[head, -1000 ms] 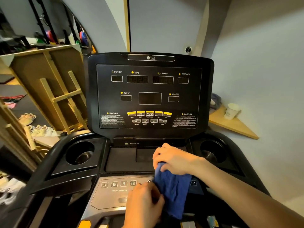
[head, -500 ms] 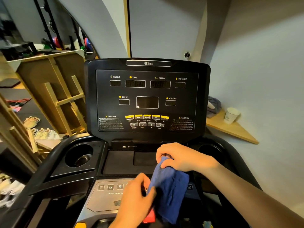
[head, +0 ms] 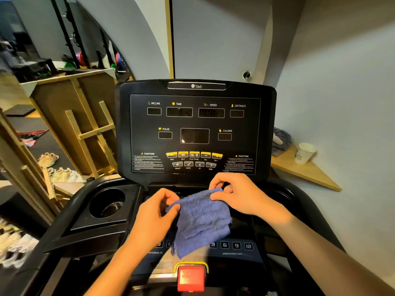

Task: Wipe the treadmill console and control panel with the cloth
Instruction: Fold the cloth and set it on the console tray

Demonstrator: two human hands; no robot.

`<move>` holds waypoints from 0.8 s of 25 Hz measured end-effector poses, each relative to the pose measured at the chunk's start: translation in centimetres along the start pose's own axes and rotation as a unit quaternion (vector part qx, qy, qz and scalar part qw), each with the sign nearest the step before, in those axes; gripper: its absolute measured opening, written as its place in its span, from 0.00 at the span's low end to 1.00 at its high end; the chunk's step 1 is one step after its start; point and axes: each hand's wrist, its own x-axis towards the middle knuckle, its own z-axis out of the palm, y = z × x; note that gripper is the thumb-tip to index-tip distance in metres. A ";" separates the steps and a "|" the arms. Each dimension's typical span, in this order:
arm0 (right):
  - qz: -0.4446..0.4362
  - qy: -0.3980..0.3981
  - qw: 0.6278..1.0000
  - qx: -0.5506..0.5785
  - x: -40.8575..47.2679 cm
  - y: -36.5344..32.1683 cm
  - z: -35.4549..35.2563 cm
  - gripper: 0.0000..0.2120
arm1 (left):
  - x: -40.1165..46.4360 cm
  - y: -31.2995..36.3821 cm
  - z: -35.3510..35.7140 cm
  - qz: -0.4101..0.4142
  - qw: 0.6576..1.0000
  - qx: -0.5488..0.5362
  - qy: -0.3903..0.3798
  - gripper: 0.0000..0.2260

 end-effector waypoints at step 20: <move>0.037 0.096 0.947 -0.304 2.0 5.2 5.7 0.06 | 7.0 -6.8 2.5 0.200 0.939 0.280 -0.029 0.06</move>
